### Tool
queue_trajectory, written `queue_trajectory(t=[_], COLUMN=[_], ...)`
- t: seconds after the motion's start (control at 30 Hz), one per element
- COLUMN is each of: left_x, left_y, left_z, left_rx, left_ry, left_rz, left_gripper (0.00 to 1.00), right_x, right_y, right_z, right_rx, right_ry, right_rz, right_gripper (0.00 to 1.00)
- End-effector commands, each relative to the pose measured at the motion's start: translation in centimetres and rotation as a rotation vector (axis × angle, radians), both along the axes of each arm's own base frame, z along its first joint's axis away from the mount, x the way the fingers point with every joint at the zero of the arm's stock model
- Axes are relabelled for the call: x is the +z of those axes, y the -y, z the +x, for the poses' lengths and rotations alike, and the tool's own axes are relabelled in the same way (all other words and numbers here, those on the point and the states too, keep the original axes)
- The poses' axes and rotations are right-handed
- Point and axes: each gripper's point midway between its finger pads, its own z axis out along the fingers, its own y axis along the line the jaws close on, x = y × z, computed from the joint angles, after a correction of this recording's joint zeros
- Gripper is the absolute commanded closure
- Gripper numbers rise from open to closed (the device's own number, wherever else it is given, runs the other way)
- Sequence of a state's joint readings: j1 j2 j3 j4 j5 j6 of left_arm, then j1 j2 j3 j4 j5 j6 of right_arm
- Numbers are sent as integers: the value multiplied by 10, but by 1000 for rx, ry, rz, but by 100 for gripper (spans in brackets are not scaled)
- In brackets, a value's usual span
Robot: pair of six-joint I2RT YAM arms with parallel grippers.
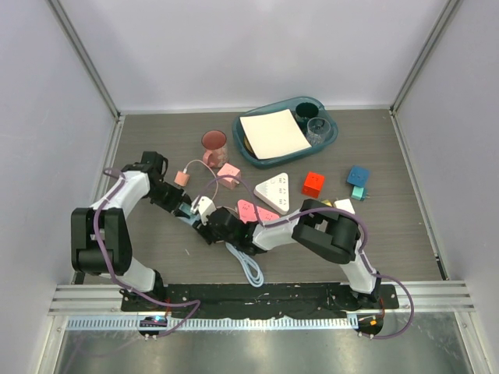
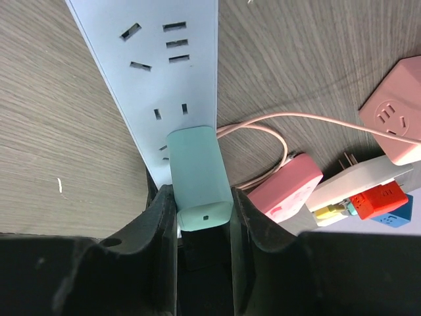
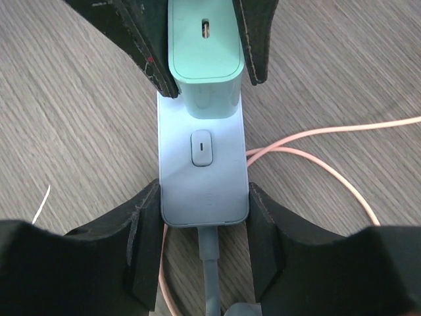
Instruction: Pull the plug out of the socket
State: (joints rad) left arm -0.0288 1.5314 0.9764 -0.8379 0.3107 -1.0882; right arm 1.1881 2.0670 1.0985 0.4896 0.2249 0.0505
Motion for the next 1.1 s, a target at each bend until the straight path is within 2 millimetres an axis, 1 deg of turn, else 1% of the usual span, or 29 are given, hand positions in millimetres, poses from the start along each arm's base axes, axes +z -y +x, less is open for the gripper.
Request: queue_trajectory(t=[0.0, 0.1, 0.2, 0.3, 0.37, 0.43, 0.5, 0.53, 0.57, 0.6, 0.63, 0.67, 0.7, 0.73, 0.77, 0.8, 0.83, 0.9, 0.93, 1.0, 1.07], left_x=[30, 40, 47, 49, 42, 39, 44, 46, 45, 46, 45, 39, 36, 33, 29, 26, 25, 22, 21, 19, 19], left_y=[9, 11, 16, 18, 12, 12, 13, 10, 0, -2, -3, 0, 3, 5, 7, 10, 11, 14, 14, 14, 14], left_z=[17, 19, 19, 18, 15, 13, 17, 21, 25, 25, 24, 17, 15, 15, 11, 10, 11, 9, 9, 8, 8], left_rx=[-60, -75, -84, -94, -97, -103, -119, -120, -112, -116, -120, -124, -125, -124, -127, -131, -134, -140, -143, -141, -141], left_ry=[90, 110, 120, 133, 121, 108, 130, 148, 166, 178, 182, 165, 158, 155, 142, 130, 128, 117, 115, 115, 119], left_rz=[-42, -53, -86, -98, -62, -72, -75, -55, 19, 55, 69, 46, 32, 16, 1, -17, -23, -41, -40, -41, -41], left_gripper=[100, 100, 100, 100, 100, 100, 100, 100, 100, 100, 100, 100, 100, 100, 100, 100, 100, 100, 100, 100, 100], right_x=[-22, -33, -40, -42, -38, -34, -35, -35, -33, -32, -20, -14, -9, 5, 10, 16, 24, 33, 37, 49, 58], right_y=[-11, -7, -4, -2, -1, 1, 4, 5, 5, 7, 6, 6, 6, 4, 4, 2, 0, -3, -4, -4, -6], right_z=[-10, -12, -13, -15, -15, -14, -12, -12, -11, -11, -9, -9, -9, -8, -8, -7, -7, -9, -11, -10, -7], right_rx=[32, 19, 5, -1, -3, -10, -25, -32, -37, -45, -58, -61, -65, -74, -76, -76, -70, -53, -44, -35, -32], right_ry=[-58, -85, -100, -109, -107, -104, -101, -102, -101, -101, -98, -97, -97, -101, -102, -109, -108, -109, -108, -87, -66], right_rz=[-12, -21, -26, -14, -4, -3, -23, -27, -25, -21, 8, 19, 20, 46, 45, 32, 39, 55, 64, 92, 105], right_gripper=[99, 99, 99, 99, 99, 99, 99, 99, 99, 99, 99, 99, 99, 99, 95, 85, 64, 45, 33, 28, 26])
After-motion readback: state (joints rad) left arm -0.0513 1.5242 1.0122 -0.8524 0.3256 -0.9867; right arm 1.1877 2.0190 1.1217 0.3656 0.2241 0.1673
